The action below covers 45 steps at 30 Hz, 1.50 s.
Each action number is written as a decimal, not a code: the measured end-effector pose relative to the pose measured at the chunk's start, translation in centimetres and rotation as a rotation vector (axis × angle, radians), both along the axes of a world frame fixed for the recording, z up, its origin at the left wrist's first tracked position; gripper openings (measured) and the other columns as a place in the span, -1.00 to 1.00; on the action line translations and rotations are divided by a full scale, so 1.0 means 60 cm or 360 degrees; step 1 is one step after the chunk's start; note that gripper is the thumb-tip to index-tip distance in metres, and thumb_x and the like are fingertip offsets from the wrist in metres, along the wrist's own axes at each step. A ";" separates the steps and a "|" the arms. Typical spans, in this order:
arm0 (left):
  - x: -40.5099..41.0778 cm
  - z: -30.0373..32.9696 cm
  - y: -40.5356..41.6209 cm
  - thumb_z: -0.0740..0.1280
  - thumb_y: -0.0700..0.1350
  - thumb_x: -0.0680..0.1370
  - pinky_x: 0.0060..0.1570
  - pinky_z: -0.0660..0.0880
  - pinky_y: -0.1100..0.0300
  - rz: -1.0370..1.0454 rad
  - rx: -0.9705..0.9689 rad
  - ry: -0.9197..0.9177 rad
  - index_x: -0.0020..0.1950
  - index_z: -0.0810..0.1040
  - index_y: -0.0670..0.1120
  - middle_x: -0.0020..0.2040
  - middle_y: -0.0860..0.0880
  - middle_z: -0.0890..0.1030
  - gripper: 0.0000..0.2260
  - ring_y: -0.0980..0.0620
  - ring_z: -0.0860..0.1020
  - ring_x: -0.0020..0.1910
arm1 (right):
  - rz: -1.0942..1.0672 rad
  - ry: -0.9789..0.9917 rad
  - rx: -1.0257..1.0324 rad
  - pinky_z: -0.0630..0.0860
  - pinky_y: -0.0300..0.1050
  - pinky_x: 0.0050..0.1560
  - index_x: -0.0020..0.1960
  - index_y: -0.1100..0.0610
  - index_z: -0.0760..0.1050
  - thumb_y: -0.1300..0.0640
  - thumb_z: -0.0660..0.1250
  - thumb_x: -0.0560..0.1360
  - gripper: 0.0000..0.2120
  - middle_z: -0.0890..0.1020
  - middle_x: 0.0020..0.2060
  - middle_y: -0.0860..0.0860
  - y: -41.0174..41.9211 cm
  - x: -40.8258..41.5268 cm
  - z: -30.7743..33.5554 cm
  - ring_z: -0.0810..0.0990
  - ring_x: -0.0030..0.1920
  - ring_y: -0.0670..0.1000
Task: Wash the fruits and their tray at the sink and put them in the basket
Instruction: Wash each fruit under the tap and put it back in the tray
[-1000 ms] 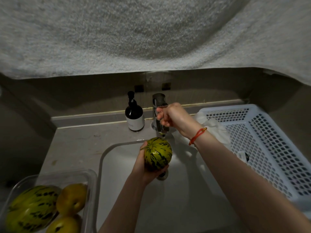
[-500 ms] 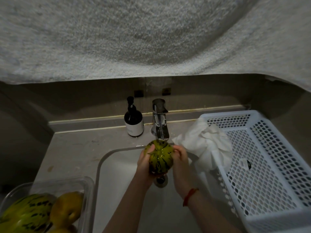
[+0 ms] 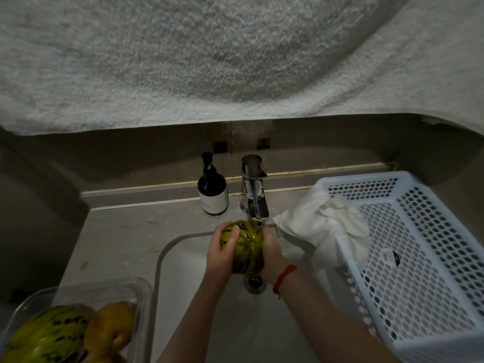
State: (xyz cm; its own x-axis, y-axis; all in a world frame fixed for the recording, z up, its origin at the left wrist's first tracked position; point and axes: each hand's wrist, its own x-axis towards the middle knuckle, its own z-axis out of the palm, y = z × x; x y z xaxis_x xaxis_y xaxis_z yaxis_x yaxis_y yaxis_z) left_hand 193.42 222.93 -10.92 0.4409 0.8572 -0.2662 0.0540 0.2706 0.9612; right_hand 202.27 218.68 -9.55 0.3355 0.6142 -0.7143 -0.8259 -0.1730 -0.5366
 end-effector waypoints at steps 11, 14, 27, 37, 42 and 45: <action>0.067 0.020 0.023 0.25 -0.07 0.56 -0.22 0.51 0.17 -0.0178 -0.0602 0.0059 -0.16 0.63 -0.12 -0.21 -0.13 0.67 -0.78 -0.05 0.63 -0.18 | -0.0259 -0.0818 0.0220 0.51 0.28 0.13 0.30 0.01 0.42 -0.08 0.37 0.38 -0.49 0.56 0.19 0.09 -0.078 -0.012 -0.030 0.55 0.19 0.14; 0.085 0.030 0.029 0.28 -0.11 0.56 -0.14 0.53 0.17 -0.0527 -0.0248 0.0348 -0.12 0.63 -0.14 -0.14 -0.13 0.65 -0.83 -0.03 0.61 -0.14 | -0.0284 -0.0522 0.0206 0.59 0.23 -0.20 0.27 -0.05 0.41 -0.08 0.46 0.22 -0.37 0.54 0.17 0.09 -0.103 -0.015 -0.035 0.57 0.12 0.19; 0.067 0.019 -0.010 0.25 -0.22 0.58 -0.35 0.51 0.41 0.0063 -0.0224 0.0143 -0.19 0.62 -0.21 -0.33 -0.07 0.64 -0.79 0.08 0.59 -0.33 | -0.0319 -0.0431 0.0137 0.59 0.25 -0.20 0.26 -0.02 0.40 0.05 0.44 0.30 -0.45 0.53 0.16 0.14 -0.101 -0.020 -0.037 0.56 0.10 0.23; 0.006 0.042 0.009 0.24 0.26 0.47 -0.11 0.56 -0.04 -0.0336 -0.1226 -0.0295 0.04 0.67 -0.08 0.04 -0.19 0.67 -0.54 -0.16 0.65 -0.01 | 0.0260 -0.1584 0.0212 0.44 -0.49 0.00 0.16 -0.11 0.30 0.32 0.56 0.24 -0.32 0.47 0.07 -0.19 -0.063 -0.007 -0.013 0.48 0.06 -0.41; 0.014 0.042 0.022 0.54 0.13 0.25 0.01 0.58 -0.14 -0.0560 -0.0499 -0.0004 0.17 0.54 0.09 0.17 -0.10 0.59 -0.48 -0.12 0.60 0.10 | 0.0229 -0.0698 0.0089 0.53 0.19 0.15 0.16 0.12 0.54 -0.12 0.22 0.53 -0.62 0.62 0.08 0.15 -0.055 0.016 0.022 0.61 0.08 0.12; 0.017 0.050 0.036 0.54 0.11 0.18 0.08 0.57 -0.01 -0.0736 -0.0275 0.0050 0.12 0.56 0.07 0.10 -0.09 0.63 -0.47 -0.07 0.62 0.08 | 0.0408 -0.0356 -0.0068 0.50 0.14 0.17 0.02 0.17 0.62 -0.26 0.22 0.45 -0.48 0.65 0.00 0.20 -0.042 0.030 0.021 0.60 0.07 0.19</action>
State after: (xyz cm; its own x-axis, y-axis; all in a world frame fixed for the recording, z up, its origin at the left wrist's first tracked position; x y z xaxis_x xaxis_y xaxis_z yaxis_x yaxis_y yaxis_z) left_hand 194.45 225.08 -7.94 0.7543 0.5154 -0.4066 0.2345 0.3669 0.9002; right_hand 204.07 216.17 -8.32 0.3253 0.6697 -0.6676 -0.6156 -0.3860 -0.6871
